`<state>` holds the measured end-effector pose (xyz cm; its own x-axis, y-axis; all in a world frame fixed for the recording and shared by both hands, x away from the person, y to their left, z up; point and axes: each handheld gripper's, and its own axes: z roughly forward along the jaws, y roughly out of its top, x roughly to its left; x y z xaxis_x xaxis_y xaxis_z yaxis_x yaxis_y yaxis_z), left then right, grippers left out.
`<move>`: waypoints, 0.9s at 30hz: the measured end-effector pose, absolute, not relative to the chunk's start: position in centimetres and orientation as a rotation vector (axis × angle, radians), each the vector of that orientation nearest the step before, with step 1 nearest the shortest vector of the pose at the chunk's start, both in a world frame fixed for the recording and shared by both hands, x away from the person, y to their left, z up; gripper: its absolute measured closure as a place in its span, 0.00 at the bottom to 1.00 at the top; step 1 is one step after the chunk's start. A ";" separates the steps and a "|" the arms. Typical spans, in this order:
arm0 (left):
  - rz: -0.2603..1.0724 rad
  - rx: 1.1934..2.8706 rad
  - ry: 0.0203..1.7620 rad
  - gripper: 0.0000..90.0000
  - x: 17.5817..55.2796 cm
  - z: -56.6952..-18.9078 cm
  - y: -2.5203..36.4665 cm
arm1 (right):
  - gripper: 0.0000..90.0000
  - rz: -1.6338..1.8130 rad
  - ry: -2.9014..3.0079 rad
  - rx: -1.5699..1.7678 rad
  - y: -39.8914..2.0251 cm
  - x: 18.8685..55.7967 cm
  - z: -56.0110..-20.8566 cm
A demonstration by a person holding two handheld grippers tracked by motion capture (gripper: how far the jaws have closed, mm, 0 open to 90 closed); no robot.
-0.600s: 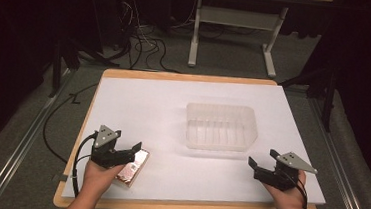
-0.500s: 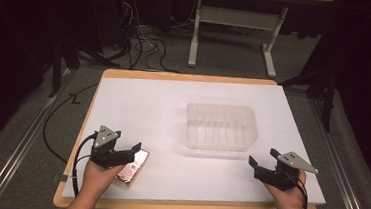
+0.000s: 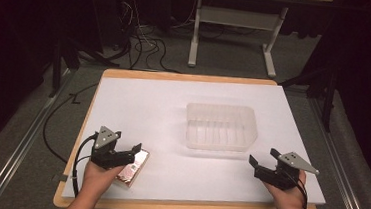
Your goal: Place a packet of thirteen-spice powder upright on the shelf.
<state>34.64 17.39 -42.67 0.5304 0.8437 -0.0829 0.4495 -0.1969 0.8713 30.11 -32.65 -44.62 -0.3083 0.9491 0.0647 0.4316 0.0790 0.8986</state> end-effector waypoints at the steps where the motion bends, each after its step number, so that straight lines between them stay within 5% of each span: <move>1: 0.528 1.829 1.069 0.17 34.6 -42.7 17.4 | 0.17 1.190 1.798 1.365 -32.7 30.1 -44.6; 20: 0.532 1.883 1.066 0.14 34.8 -43.4 16.7 | 0.18 1.195 1.785 1.380 -32.9 30.0 -44.7; 27: 0.550 1.950 1.088 0.03 35.0 -44.0 16.0 | 0.18 1.196 1.803 1.387 -33.1 30.4 -45.0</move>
